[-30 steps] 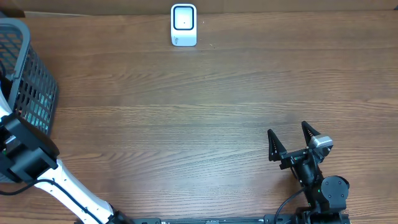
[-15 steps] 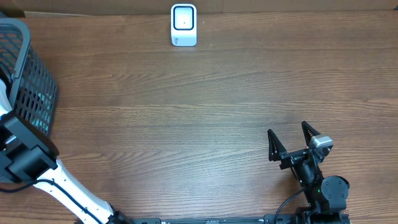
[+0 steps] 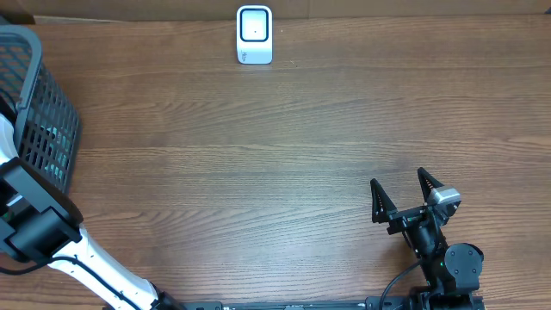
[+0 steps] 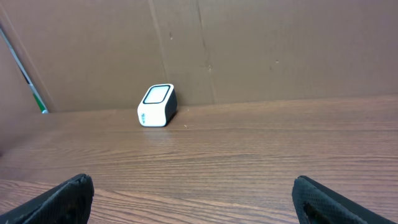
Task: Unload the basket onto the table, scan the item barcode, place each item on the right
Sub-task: 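Grasp the mint-green wipes packet in the basket with the left gripper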
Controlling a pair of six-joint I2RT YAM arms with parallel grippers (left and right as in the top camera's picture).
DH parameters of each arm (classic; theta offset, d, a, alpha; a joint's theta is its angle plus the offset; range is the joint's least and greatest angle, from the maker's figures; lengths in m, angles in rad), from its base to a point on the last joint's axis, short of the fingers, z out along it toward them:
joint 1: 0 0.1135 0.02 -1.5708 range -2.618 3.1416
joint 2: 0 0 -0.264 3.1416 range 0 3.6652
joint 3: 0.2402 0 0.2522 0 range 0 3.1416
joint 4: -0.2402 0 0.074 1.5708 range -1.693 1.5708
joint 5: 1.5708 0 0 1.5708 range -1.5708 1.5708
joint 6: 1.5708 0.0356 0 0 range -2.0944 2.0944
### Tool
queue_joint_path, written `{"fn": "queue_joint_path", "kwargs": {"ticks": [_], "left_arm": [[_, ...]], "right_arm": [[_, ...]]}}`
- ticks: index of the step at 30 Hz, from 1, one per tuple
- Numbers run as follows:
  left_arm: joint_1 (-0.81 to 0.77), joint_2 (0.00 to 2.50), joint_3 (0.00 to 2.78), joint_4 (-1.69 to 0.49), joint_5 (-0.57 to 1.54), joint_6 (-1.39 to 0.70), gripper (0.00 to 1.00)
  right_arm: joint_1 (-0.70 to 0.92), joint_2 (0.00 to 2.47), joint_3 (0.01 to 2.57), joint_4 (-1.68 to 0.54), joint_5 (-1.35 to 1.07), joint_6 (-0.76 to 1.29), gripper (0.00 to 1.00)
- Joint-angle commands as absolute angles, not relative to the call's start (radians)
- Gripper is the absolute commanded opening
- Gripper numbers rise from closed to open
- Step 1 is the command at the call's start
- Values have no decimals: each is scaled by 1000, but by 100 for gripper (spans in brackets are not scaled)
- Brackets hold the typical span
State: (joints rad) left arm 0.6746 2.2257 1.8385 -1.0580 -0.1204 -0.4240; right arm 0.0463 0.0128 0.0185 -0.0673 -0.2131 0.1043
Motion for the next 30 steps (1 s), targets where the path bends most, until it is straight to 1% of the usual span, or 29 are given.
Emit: {"fn": "queue_joint_path", "kwargs": {"ticks": [1, 6, 14, 18, 26, 30], "left_arm": [[670, 2331, 1782, -1073, -128, -427, 4], [678, 2294, 1907, -1149, -83, -427, 4], [680, 2153, 2278, -1293, -77, -426, 4], [680, 2051, 2413, -1332, -77, -427, 4], [637, 1800, 2458, -1388, -7, -401, 4], [623, 1753, 2457, -1404, -11, -396, 4]], "right_arm": [[44, 3, 8, -61, -215, 104, 100], [44, 3, 8, -61, -215, 104, 100], [44, 3, 8, -61, -215, 104, 100], [44, 3, 8, -61, -215, 104, 100], [44, 3, 8, -61, -215, 104, 100], [44, 3, 8, -61, -215, 104, 100]]}}
